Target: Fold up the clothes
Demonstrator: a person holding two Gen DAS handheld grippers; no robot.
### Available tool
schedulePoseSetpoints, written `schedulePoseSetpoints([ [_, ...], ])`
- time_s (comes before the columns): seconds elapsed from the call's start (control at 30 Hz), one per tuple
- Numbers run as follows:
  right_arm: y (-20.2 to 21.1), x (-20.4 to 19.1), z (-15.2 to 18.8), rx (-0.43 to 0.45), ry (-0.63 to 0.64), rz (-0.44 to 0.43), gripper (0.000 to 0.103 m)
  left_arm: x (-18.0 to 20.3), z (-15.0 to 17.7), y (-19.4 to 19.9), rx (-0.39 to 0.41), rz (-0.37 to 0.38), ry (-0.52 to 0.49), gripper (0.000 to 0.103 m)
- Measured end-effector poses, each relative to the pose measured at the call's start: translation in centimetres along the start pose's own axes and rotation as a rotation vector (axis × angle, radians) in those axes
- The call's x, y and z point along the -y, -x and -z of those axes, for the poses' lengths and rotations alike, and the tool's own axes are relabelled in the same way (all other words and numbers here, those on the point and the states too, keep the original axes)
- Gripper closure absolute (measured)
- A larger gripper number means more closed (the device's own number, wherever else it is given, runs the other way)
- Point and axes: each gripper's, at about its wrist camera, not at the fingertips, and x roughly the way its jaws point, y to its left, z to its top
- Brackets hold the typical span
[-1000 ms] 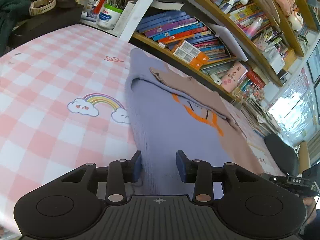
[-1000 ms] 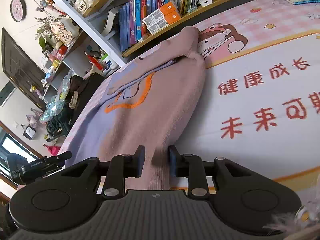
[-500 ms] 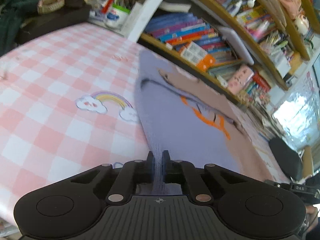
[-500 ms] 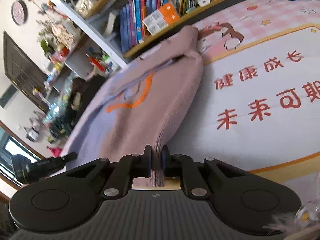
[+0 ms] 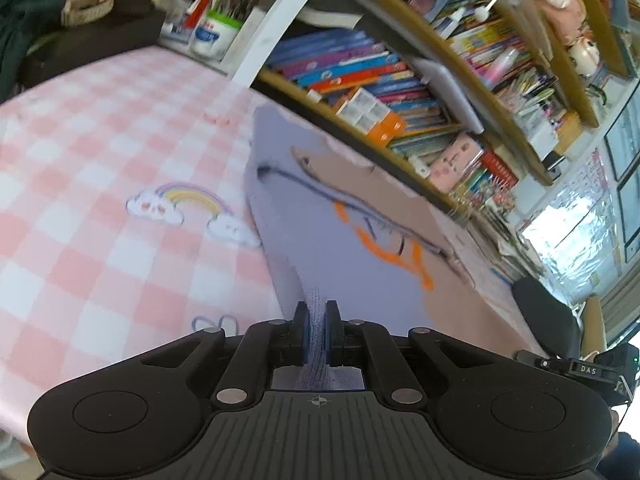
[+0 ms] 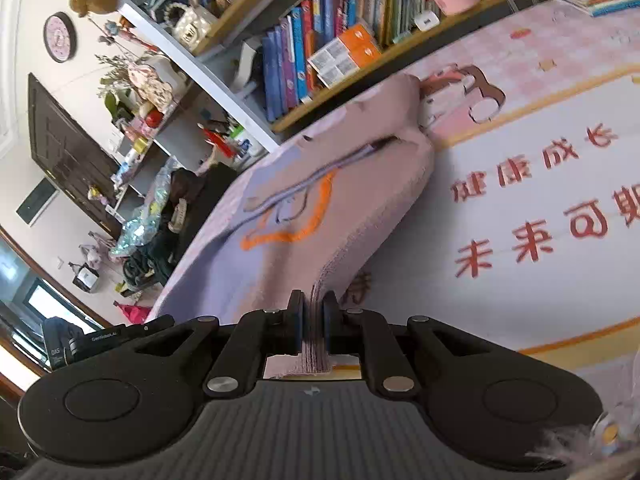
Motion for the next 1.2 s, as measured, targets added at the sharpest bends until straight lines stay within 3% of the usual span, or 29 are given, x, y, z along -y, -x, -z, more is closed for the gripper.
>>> schedulePoseSetpoints([
  [0.1,-0.4,0.4,0.4,-0.015,-0.008,0.02,0.093,-0.4,0.1,0.0,-0.013,-0.006,0.0,0.093],
  [0.2,-0.7,0.8,0.7,-0.022,-0.021,0.029,0.089,-0.7,0.0,-0.2,-0.03,-0.024,0.011,0.076],
  [0.3,-0.9,1.2,0.9,-0.026,-0.037,0.038,0.086,-1.3,0.0,-0.4,-0.029,-0.003,0.027,0.074],
  [0.47,-1.2,1.7,1.0,-0.029,-0.056,0.036,0.086,-2.2,0.0,-0.7,-0.016,0.041,0.065,0.076],
  [0.57,-1.2,1.5,1.1,-0.041,-0.045,0.044,0.091,-2.6,0.1,-0.8,-0.017,0.039,0.078,0.087],
  [0.6,-1.2,1.5,1.2,-0.045,-0.04,0.043,0.092,-2.7,0.1,-0.8,-0.02,0.034,0.083,0.097],
  [0.8,0.0,1.8,1.8,-0.072,-0.068,0.008,0.094,-2.4,0.5,0.0,-0.064,0.052,0.067,0.098],
  [1.0,4.7,0.9,3.7,-0.061,-0.06,-0.078,0.094,-1.6,3.5,3.3,-0.118,0.123,0.064,0.098],
  [1.2,7.6,-0.3,6.0,-0.056,-0.032,-0.128,0.094,-2.1,5.9,5.6,-0.088,0.189,0.126,0.098],
])
